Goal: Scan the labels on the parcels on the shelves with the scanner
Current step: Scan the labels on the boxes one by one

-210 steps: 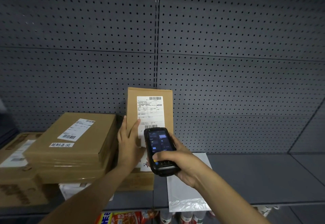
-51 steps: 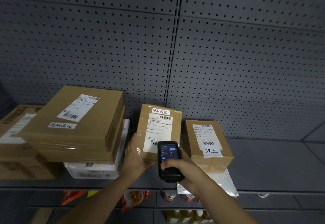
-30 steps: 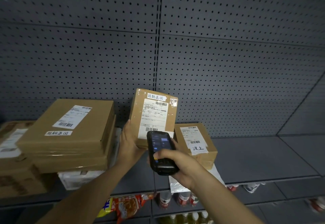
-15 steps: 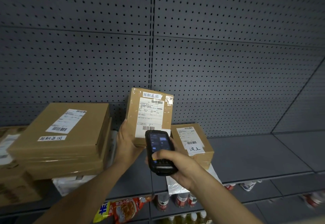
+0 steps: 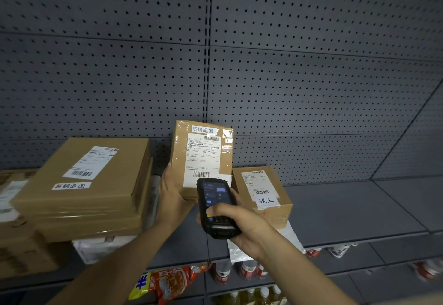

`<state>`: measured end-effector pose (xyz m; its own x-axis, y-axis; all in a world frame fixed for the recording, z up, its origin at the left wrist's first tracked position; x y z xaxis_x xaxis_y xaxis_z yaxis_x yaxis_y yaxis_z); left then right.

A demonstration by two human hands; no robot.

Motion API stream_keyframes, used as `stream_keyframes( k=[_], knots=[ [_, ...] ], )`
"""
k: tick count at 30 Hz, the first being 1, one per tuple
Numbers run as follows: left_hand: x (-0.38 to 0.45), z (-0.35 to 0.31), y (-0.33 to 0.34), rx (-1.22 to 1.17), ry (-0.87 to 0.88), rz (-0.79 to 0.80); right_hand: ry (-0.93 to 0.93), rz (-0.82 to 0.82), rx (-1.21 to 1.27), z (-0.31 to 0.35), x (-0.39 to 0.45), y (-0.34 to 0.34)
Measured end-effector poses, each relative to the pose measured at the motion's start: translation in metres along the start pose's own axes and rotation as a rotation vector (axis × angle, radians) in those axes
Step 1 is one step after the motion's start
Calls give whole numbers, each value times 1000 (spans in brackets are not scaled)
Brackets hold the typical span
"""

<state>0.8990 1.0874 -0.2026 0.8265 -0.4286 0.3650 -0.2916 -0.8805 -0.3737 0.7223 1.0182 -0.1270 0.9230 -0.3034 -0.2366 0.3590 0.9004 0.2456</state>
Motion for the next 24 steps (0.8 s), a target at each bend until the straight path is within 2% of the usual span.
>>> stream_keyframes(
  k=[14, 21, 24],
  knots=[
    [1, -10, 5, 18, 24, -32, 36, -39, -89, -6, 4, -8],
    [4, -36, 31, -169, -49, 7, -68, -227, -349, 3, 5, -29],
    [3, -51, 51, -234, -72, 47, -85, -283, -371, 9, 3, -42]
  ],
)
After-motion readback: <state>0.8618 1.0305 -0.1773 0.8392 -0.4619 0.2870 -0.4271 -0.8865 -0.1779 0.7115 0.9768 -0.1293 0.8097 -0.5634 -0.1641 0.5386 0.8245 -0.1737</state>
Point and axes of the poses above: each hand's wrist, its own x-axis towards the middle knuckle, its own y-axis out of the palm, z = x × y, the point moved 4 cm from there along x, towards the middle knuckle, and after that the axes turned 11 degrees about -x, right-handed, at the moved point
